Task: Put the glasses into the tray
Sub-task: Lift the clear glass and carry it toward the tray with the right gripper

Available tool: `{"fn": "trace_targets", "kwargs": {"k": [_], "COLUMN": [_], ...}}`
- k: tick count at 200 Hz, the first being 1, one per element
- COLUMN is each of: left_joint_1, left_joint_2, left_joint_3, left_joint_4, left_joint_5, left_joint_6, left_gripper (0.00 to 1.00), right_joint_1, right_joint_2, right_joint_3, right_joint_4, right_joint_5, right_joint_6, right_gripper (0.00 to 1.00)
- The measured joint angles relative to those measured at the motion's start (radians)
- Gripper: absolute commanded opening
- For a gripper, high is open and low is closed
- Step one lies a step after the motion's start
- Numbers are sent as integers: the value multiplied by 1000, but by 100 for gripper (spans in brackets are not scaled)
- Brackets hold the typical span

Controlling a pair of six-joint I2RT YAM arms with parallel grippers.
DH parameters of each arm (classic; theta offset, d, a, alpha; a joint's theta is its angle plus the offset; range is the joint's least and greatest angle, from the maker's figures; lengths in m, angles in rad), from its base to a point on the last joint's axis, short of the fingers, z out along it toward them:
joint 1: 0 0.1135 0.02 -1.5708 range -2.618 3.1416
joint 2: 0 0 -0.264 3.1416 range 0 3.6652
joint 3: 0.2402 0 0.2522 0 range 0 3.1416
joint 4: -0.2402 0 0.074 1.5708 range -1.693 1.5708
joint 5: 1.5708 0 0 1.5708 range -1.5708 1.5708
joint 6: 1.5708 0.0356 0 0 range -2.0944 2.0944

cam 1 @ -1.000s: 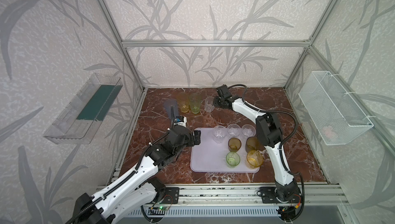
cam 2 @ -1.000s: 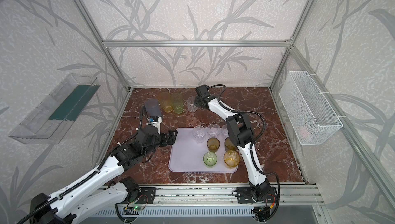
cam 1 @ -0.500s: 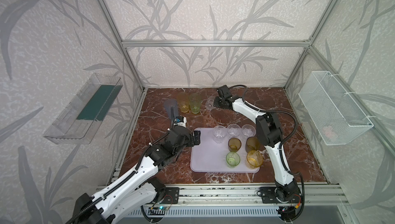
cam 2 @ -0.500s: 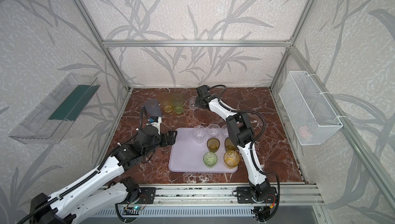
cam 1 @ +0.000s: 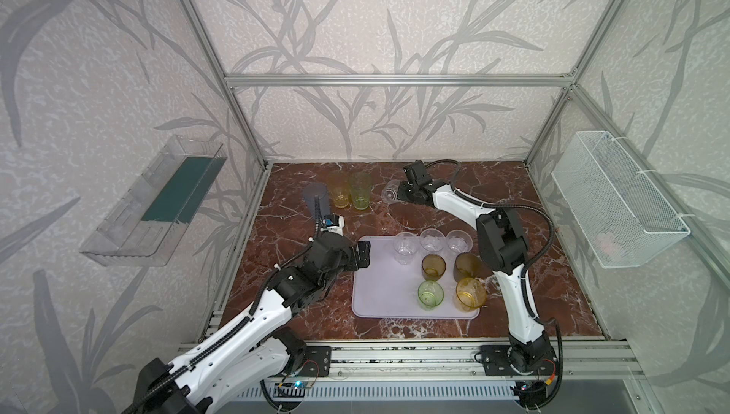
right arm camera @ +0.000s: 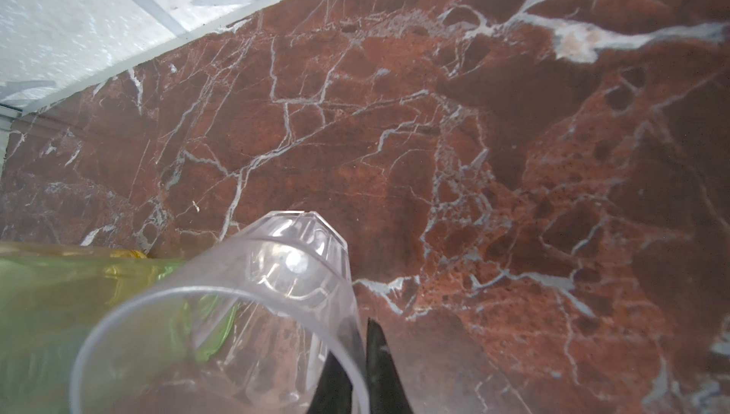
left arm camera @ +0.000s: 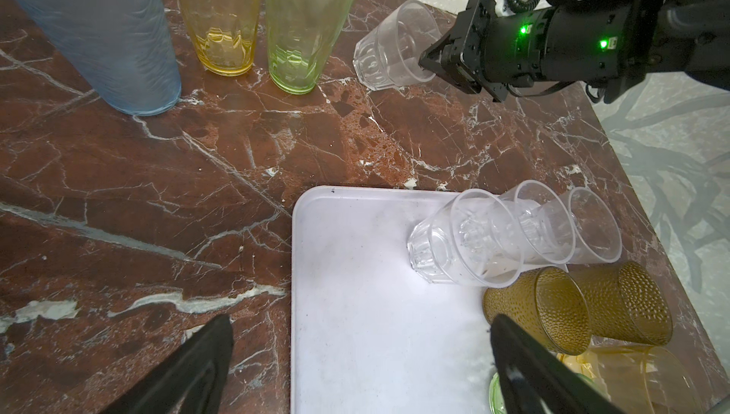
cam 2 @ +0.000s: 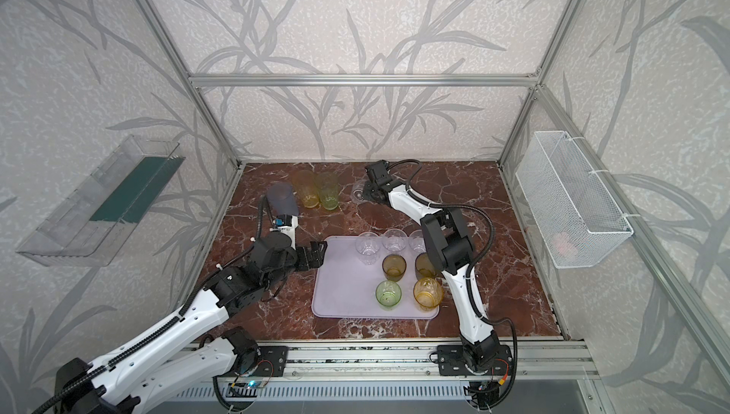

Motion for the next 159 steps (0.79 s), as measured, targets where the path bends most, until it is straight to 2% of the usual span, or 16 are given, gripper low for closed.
{"fn": "trace_targets", "kwargs": {"k": [27,84,132,159], "left_joint_1": [1,3,5,6], "left_joint_2": [-1,-6,-3,11], "left_joint_3": [0,0,2,45], "left_joint_4": [0,0,0,-37], "left_joint_5": [7,22,53,74], "left_joint_6": [-1,-4,-11,-16], "left_gripper": [99,99,100,99], "right_joint_1": [0,-1,-1,-1], "right_joint_2": [-77,-342,-600,-742], "right_joint_3": [-103,-335,-447,-471], "right_joint_4": [10,37,34,-27], "right_joint_5": [7,38,42,26], "right_joint_6": [-31,-82,-142,-179], "right_gripper": [0,0,0,0]}}
